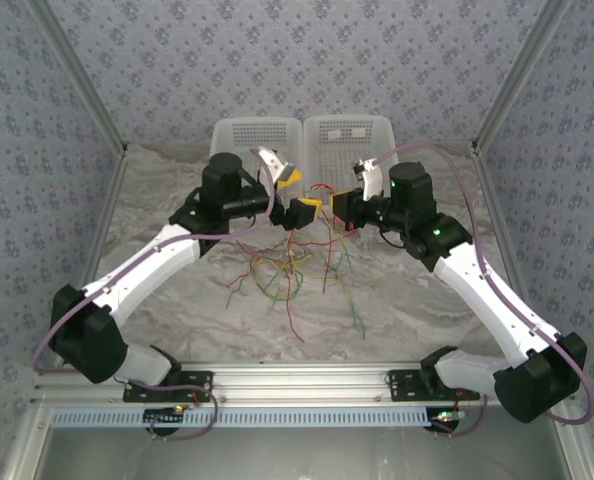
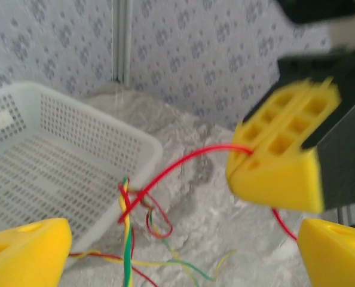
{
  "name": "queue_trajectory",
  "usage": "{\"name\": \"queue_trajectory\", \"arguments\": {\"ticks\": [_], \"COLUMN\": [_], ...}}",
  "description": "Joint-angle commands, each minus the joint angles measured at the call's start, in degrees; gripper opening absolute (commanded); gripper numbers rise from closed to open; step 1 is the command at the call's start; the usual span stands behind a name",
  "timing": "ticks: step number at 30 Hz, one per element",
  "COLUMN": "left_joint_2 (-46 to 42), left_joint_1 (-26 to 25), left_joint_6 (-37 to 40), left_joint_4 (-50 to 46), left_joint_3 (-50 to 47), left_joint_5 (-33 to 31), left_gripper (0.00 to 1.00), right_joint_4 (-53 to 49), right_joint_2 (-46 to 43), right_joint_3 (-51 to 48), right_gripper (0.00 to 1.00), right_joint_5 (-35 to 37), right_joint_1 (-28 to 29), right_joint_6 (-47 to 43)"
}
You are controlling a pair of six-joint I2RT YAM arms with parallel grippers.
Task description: Untangle the cables
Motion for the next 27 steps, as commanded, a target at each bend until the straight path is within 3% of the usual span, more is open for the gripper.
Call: {"name": "queue_trajectory", "arguments": {"ticks": [1, 2, 4, 5, 7, 8, 18, 25, 27], "left_joint_2": [0.5, 0.5, 0.5, 0.4, 0.2, 0.0, -6.2, -11.8, -12.6], "left_joint_1": [-0.5, -0.5, -0.4, -0.3, -0.3, -0.2, 0.6, 0.9, 0.9], "left_joint_6": [3.3, 4.1, 4.7, 5.0, 5.3, 5.3, 6.8, 10.2, 10.7], "left_joint_4": [-4.2, -4.5, -5.0, -5.5, -6.1, -6.0, -5.6, -5.5, -6.5], "left_joint_3": [1.6, 1.3, 1.2, 1.4, 1.6, 1.6, -2.2, -5.4, -5.4], "left_joint_5": [-2.5, -2.8, -4.4, -4.4, -5.5, -5.8, -4.2, 7.8, 8.6], "left_gripper": [0.85, 0.75, 0.41, 0.32, 0.04, 0.00, 0.00, 0.00, 0.00], "right_joint_4": [0.3, 0.3, 0.2, 0.1, 0.3, 0.0, -3.1, -4.3, -4.4], "right_joint_2": [0.0, 0.0, 0.0, 0.0, -0.3, -0.3, -0.4, 2.2, 3.1], "right_joint_3": [1.8, 1.6, 1.6, 1.7, 1.7, 1.9, 4.7, 6.5, 7.0], "right_gripper": [0.00, 0.00, 0.00, 0.00, 0.00, 0.00, 0.00, 0.00, 0.00], "right_joint_5": [0.6, 0.6, 0.7, 0.8, 1.2, 1.8, 10.0, 11.1, 10.9], "right_joint_1": [0.4, 0.4, 0.4, 0.3, 0.2, 0.1, -10.8, -18.9, -20.0], "right_joint_6": [-0.9, -0.9, -1.0, -0.9, -0.6, -0.3, 7.6, 9.4, 9.2]}}
